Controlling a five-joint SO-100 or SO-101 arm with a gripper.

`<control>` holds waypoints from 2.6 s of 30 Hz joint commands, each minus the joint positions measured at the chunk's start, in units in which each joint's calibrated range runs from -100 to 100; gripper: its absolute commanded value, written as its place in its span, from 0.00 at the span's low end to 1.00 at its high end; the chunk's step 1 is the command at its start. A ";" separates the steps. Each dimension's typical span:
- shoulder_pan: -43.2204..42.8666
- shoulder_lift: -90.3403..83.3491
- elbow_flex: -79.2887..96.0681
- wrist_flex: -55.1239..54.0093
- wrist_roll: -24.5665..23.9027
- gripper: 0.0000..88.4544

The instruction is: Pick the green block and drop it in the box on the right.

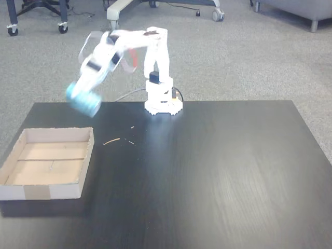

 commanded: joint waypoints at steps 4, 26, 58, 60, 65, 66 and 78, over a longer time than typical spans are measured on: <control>5.33 18.59 -6.49 -12.70 0.88 0.23; -9.38 -4.02 -12.93 25.53 -4.20 0.42; -39.65 -95.30 100.67 2.74 -18.02 0.00; -39.49 -95.30 100.67 2.82 -18.27 0.00; -39.19 -95.30 100.67 2.82 -17.83 0.00; -39.19 -95.30 100.67 2.82 -17.78 0.00; -38.73 -95.30 100.67 2.90 -18.66 0.00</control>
